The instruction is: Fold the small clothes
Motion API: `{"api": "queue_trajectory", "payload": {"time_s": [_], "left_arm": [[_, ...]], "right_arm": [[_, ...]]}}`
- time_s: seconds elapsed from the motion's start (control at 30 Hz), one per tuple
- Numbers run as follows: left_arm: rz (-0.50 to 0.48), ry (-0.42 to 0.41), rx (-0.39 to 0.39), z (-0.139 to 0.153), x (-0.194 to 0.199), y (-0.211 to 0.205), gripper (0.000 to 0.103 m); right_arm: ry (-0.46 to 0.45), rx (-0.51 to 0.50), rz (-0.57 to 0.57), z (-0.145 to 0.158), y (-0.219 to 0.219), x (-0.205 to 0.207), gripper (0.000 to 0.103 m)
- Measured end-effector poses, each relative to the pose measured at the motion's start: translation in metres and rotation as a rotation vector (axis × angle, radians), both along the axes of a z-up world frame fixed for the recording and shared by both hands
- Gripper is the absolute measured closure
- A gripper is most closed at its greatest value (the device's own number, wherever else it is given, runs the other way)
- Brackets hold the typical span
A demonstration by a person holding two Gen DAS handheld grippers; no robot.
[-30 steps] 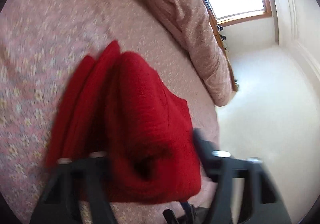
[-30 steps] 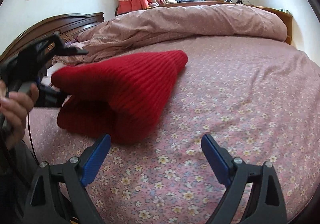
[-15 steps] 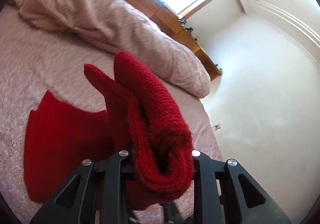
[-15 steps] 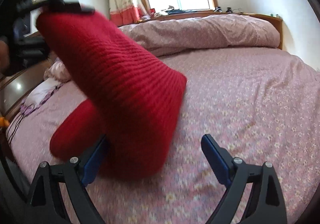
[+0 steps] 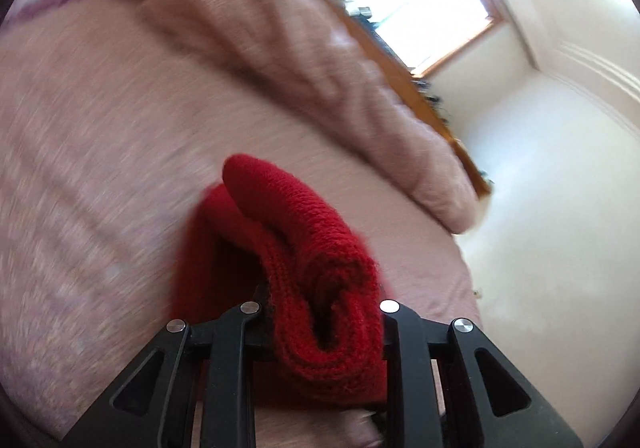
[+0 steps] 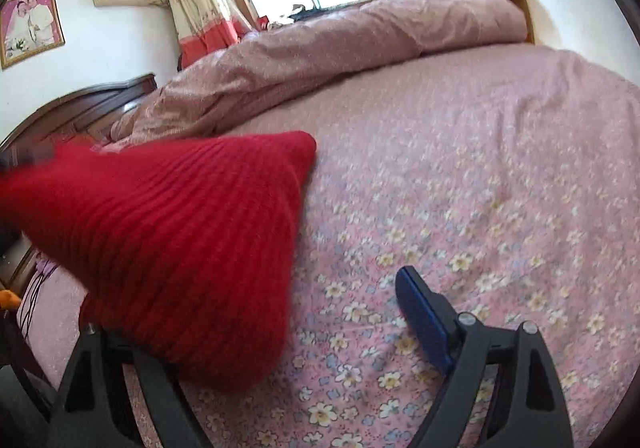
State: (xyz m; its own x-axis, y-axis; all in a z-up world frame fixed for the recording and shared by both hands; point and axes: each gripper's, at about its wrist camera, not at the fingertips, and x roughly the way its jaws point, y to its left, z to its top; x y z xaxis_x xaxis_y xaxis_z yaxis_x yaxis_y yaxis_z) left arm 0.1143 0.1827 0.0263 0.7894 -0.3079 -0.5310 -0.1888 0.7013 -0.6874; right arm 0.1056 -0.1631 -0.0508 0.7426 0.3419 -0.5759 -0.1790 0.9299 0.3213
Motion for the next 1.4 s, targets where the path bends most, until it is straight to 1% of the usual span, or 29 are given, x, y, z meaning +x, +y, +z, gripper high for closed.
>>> {"api": "queue_trajectory", "payload": {"time_s": [0.03,0.1,0.17,0.27,0.37,0.47,0.53,0.6,0.67,0.7,0.73,0.77,0.8,0.83,0.87,0.93,0.97,1.0,1.03,1.07,1.1,1.13,1.17,1.23,1.3,1.33,1.37,1.4], "left_arm": [[0.007,0.022,-0.025,-0.016,-0.005,0.007,0.087],[0.004,0.062,-0.032,-0.034,-0.009,0.010,0.086],[0.003,0.077,0.007,-0.039,-0.012,0.006,0.085],[0.012,0.089,0.048,-0.042,-0.012,0.000,0.083],[-0.012,0.131,0.099,-0.049,-0.010,-0.010,0.076],[-0.027,0.132,0.075,-0.050,-0.012,-0.009,0.074],[-0.032,0.137,0.036,-0.052,-0.015,-0.003,0.073],[-0.036,0.135,0.003,-0.055,-0.018,0.000,0.072],[-0.046,0.140,0.001,-0.056,-0.022,0.001,0.071],[-0.050,0.141,0.000,-0.056,-0.025,0.003,0.071],[-0.053,0.144,-0.010,-0.056,-0.025,0.004,0.070],[-0.053,0.146,-0.024,-0.056,-0.026,0.006,0.069],[-0.050,0.148,-0.046,-0.056,-0.027,0.010,0.069],[-0.045,0.144,-0.071,-0.056,-0.029,0.015,0.068],[-0.039,0.138,-0.092,-0.053,-0.032,0.018,0.067],[-0.017,0.127,-0.150,-0.055,-0.035,0.027,0.062],[-0.005,0.115,-0.170,-0.055,-0.034,0.031,0.062],[-0.001,0.106,-0.165,-0.053,-0.033,0.032,0.069],[-0.006,0.094,-0.131,-0.049,-0.031,0.030,0.077],[-0.029,0.094,-0.082,-0.044,-0.028,0.024,0.078],[-0.073,0.078,-0.016,-0.035,-0.023,0.012,0.080],[-0.096,0.061,0.027,-0.029,-0.021,0.002,0.080],[-0.122,0.043,0.091,-0.021,-0.019,-0.011,0.080],[-0.152,0.026,0.145,-0.014,-0.016,-0.028,0.080],[-0.150,0.040,0.150,-0.016,-0.013,-0.028,0.080],[-0.127,0.059,0.136,-0.021,-0.017,-0.022,0.080],[-0.112,0.067,0.116,-0.023,-0.019,-0.016,0.080],[-0.085,0.073,0.072,-0.027,-0.024,-0.005,0.080]], "right_arm": [[0.005,-0.012,0.008,0.000,0.002,0.000,0.014],[0.016,-0.050,0.025,-0.001,0.007,-0.005,0.014],[0.029,-0.042,0.052,-0.004,0.004,-0.011,0.014],[0.050,0.014,0.096,-0.006,-0.010,-0.020,0.013],[0.073,0.037,0.102,-0.004,-0.025,-0.027,0.013],[0.095,0.044,0.092,0.000,-0.037,-0.036,0.013],[0.076,0.007,0.065,0.008,-0.040,-0.045,0.014],[0.033,-0.027,0.031,0.022,-0.044,-0.051,0.016],[-0.017,0.009,0.033,0.043,-0.046,-0.052,0.023],[-0.042,0.030,0.051,0.053,-0.043,-0.051,0.034],[-0.069,0.051,0.085,0.063,-0.037,-0.049,0.056],[-0.101,0.082,0.148,0.075,-0.027,-0.046,0.071],[-0.119,0.111,0.224,0.085,-0.012,-0.039,0.092],[-0.123,0.113,0.281,0.092,0.006,-0.030,0.094],[-0.125,0.104,0.309,0.094,0.018,-0.024,0.094],[-0.105,0.052,0.377,0.091,0.052,-0.003,0.094],[-0.086,0.027,0.383,0.085,0.062,0.005,0.094],[-0.060,0.007,0.386,0.077,0.068,0.012,0.095],[-0.033,-0.011,0.381,0.069,0.071,0.018,0.098],[-0.001,-0.026,0.367,0.056,0.067,0.021,0.103],[0.000,-0.025,0.355,0.050,0.062,0.021,0.103],[-0.016,-0.023,0.331,0.047,0.051,0.019,0.103],[-0.026,-0.039,0.305,0.047,0.044,0.019,0.103],[-0.044,-0.070,0.260,0.048,0.033,0.018,0.103],[-0.039,-0.076,0.241,0.046,0.025,0.019,0.103],[-0.033,-0.070,0.250,0.045,0.024,0.019,0.103],[-0.036,-0.069,0.261,0.046,0.028,0.020,0.103],[-0.042,-0.071,0.273,0.048,0.031,0.018,0.103]]}}
